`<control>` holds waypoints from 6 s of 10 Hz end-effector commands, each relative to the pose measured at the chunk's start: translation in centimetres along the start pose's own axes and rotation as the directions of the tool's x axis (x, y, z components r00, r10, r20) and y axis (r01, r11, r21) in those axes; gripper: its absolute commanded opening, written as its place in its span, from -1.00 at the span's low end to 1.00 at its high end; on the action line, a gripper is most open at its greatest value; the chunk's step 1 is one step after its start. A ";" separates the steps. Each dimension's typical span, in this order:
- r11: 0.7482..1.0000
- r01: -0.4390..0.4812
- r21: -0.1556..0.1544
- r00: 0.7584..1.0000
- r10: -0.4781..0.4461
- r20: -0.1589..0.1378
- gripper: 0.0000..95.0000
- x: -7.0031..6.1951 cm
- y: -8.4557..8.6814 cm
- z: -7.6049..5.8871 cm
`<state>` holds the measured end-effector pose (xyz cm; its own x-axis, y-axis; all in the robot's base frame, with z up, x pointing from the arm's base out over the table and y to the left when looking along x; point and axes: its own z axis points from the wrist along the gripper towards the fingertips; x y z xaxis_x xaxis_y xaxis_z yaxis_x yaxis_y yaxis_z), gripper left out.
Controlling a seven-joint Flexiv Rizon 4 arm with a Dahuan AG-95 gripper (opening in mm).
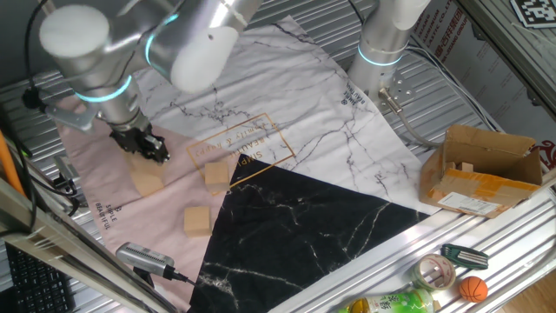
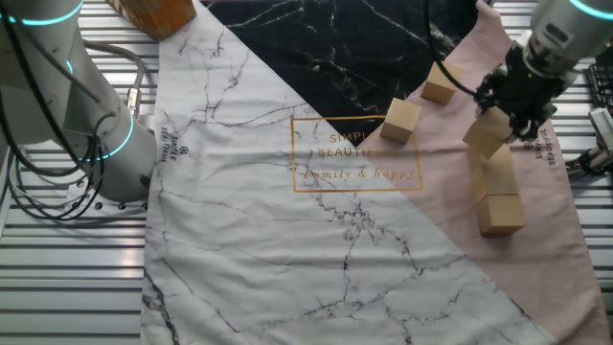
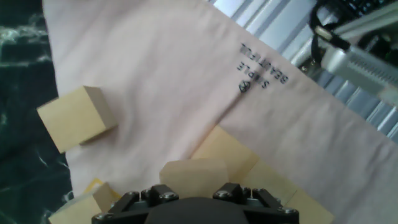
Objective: Stack the blocks into a pyramid shape
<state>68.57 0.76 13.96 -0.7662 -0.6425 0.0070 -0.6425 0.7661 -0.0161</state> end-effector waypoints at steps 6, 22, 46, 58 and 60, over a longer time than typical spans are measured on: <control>0.992 -0.129 -0.007 0.990 0.129 0.054 -1.00 2.3 -4.5 0.1; 0.812 -0.581 -0.050 0.808 0.583 0.084 -1.00 2.3 -10.0 0.8; 0.733 -0.678 -0.056 0.732 0.680 0.044 -1.00 3.4 -9.0 3.0; 0.738 -0.673 -0.053 0.737 0.675 0.046 -1.00 3.0 -9.0 3.5; 0.740 -0.671 -0.053 0.738 0.673 0.047 -1.00 3.1 -9.0 3.6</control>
<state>72.08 -8.17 10.54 -0.9978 0.0398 -0.0525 0.0379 0.9986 0.0368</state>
